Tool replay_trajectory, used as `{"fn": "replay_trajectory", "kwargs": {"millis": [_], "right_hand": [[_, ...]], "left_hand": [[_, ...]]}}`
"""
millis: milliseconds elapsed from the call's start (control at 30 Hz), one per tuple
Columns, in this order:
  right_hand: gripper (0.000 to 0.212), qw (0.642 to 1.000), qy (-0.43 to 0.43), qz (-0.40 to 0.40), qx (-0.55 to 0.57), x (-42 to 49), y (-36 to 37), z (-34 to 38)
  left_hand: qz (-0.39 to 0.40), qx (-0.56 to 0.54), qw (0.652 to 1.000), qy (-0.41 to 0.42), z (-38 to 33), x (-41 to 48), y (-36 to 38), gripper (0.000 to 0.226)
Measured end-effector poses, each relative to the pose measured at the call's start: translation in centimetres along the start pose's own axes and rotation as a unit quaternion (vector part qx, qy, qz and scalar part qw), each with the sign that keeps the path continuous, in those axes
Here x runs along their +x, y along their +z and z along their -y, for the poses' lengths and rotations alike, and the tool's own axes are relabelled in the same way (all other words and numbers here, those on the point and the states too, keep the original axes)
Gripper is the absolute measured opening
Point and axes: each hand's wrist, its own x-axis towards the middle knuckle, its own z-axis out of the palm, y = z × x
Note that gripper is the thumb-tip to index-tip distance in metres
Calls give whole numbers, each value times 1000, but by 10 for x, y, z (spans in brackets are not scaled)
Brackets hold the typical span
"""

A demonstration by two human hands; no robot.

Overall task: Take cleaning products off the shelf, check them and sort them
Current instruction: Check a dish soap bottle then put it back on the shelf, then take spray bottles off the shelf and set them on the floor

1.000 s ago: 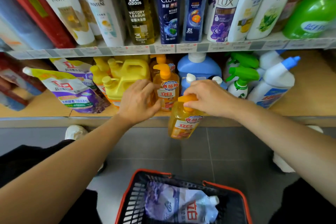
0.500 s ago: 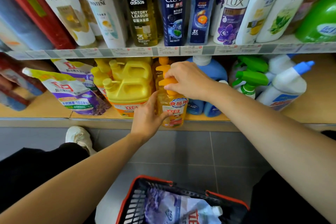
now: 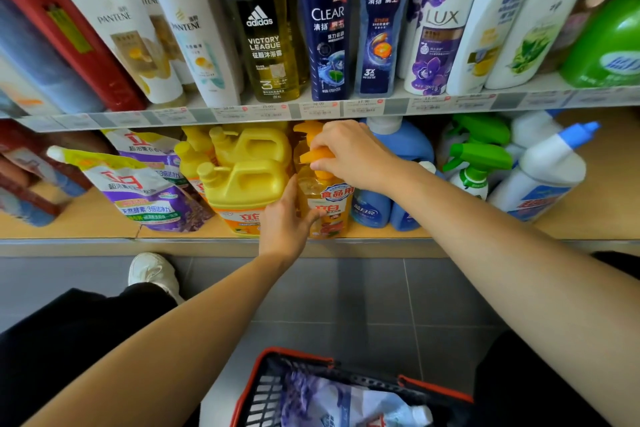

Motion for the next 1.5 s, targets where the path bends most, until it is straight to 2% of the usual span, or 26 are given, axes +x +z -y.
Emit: {"fn": "replay_trajectory", "kwargs": {"millis": [267, 333, 433, 500, 567, 667, 800, 933, 1100, 1200, 1300, 1400, 1500], "right_hand": [[34, 999, 6, -13, 32, 0, 12, -9], [43, 997, 20, -16, 71, -6, 13, -11], [66, 991, 57, -16, 118, -24, 17, -17], [74, 990, 87, -14, 108, -36, 24, -20], [77, 989, 107, -5, 105, -44, 34, -22], [82, 986, 121, 8, 118, -51, 48, -20], [71, 987, 119, -33, 98, -53, 67, -16], [54, 983, 119, -95, 103, -55, 80, -16], [51, 980, 128, -126, 85, -53, 86, -12], [53, 979, 128, -114, 112, -54, 83, -11], [63, 980, 127, -41, 151, -62, 59, -17], [51, 991, 114, -18, 66, -77, 26, -26], [27, 988, 130, -86, -17, -96, -9, -41]], "left_hand": [[-21, 48, 999, -1, -1, 3, 2, 70], [-20, 69, 997, 9, -1, 5, 0, 67], [-22, 114, 993, 31, 1, 2, -7, 68], [-73, 172, 979, 84, 4, -2, -15, 59], [-139, 241, 947, 160, 9, -3, -23, 44], [-159, 298, 918, 210, 16, 4, -31, 43], [-119, 333, 905, 237, 20, 12, -28, 55], [-142, 316, 904, 252, 22, 20, -22, 47], [-150, 330, 898, 248, 22, 25, -22, 43], [-129, 341, 900, 239, 16, 25, -27, 44], [-92, 353, 907, 212, 4, 24, -31, 42], [-62, 338, 918, 201, -8, 23, -36, 35], [-30, 324, 925, 196, -23, 19, -41, 35]]}}
